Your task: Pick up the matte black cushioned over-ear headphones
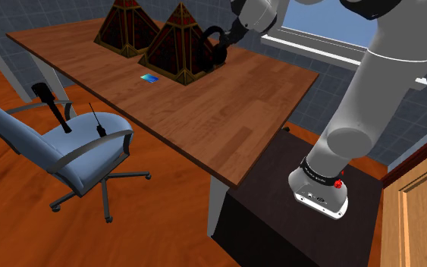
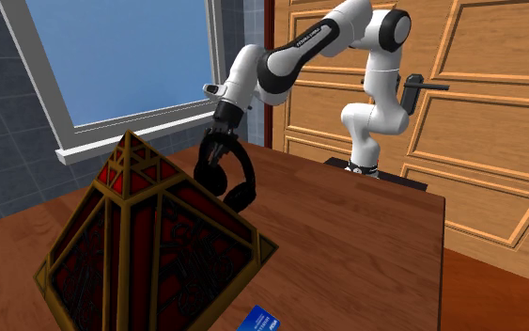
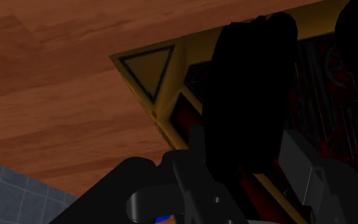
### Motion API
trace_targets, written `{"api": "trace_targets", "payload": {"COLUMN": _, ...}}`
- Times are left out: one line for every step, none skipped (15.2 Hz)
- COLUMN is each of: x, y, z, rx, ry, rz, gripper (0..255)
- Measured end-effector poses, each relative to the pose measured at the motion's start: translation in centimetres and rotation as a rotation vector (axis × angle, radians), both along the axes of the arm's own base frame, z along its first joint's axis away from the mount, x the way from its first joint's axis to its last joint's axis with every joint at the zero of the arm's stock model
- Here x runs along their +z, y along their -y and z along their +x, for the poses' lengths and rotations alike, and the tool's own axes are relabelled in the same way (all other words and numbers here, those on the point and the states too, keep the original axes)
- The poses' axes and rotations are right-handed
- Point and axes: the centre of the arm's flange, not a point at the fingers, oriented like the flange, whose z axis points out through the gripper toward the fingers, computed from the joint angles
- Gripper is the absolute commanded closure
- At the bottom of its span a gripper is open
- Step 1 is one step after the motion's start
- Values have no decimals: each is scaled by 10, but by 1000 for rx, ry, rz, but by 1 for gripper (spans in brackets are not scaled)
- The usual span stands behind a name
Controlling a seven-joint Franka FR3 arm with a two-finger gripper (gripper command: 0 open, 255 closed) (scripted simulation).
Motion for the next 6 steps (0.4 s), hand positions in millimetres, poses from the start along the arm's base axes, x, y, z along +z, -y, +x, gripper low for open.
{"api": "trace_targets", "payload": {"x": 5, "y": 1, "z": 0, "rx": 0, "ry": 0, "rz": 0, "gripper": 255}}
{"api": "trace_targets", "payload": {"x": 11, "y": 0, "z": 1, "rx": 0, "ry": 0, "rz": 0, "gripper": 255}}
{"api": "trace_targets", "payload": {"x": 15, "y": 1, "z": 0, "rx": 0, "ry": 0, "rz": 0, "gripper": 255}}
{"api": "trace_targets", "payload": {"x": 20, "y": 0, "z": 0, "rx": 0, "ry": 0, "rz": 0, "gripper": 255}}
{"api": "trace_targets", "payload": {"x": 25, "y": 0, "z": 0, "rx": 0, "ry": 0, "rz": 0, "gripper": 255}}
{"api": "trace_targets", "payload": {"x": 29, "y": 0, "z": 0, "rx": 0, "ry": 0, "rz": 0, "gripper": 255}}
